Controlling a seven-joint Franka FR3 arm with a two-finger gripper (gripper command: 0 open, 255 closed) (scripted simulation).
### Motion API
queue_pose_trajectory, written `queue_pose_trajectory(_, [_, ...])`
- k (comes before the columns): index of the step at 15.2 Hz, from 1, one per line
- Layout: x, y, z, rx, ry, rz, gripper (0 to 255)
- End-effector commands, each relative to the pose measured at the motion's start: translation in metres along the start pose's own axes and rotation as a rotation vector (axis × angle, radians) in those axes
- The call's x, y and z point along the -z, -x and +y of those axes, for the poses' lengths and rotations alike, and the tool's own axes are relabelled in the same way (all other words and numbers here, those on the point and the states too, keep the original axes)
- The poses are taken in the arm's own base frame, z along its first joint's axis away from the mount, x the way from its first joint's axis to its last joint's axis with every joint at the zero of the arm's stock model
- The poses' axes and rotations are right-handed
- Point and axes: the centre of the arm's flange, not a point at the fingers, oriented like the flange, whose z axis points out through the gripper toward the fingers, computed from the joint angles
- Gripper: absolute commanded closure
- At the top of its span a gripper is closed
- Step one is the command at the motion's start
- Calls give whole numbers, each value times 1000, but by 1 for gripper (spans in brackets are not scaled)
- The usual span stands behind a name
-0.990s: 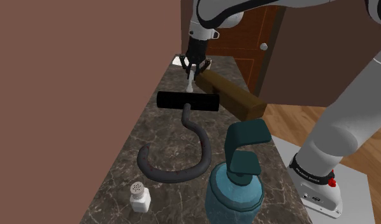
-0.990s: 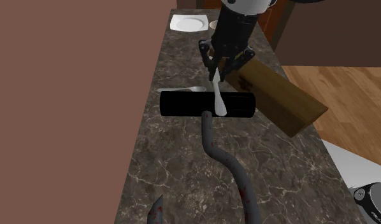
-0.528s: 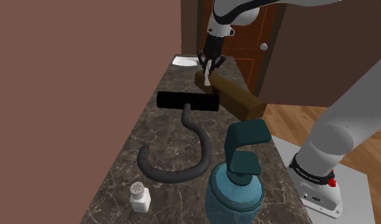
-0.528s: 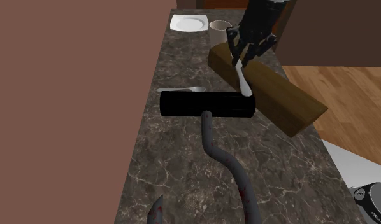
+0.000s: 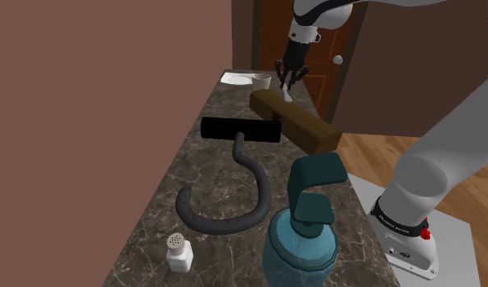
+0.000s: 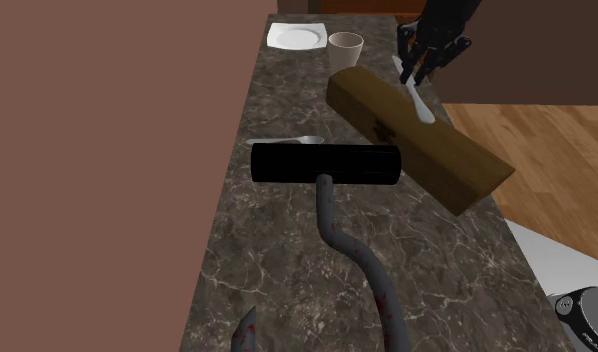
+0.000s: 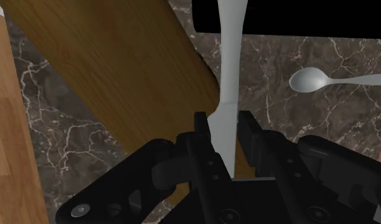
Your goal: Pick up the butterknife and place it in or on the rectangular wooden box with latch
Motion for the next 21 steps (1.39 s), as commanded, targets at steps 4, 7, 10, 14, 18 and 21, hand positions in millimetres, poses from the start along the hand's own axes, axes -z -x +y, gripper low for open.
queue_pose_trajectory(4, [3, -30, 38, 1, 0, 0, 255])
queue_pose_trajectory(7, [-13, -30, 41, 1, 0, 0, 255])
queue_pose_trajectory(10, [-28, -30, 44, 1, 0, 0, 255])
queue_pose_trajectory(14, [-49, -30, 47, 1, 0, 0, 255])
queue_pose_trajectory(18, [-70, -30, 50, 1, 0, 0, 255])
queue_pose_trajectory(21, [-75, -30, 51, 1, 0, 0, 255])
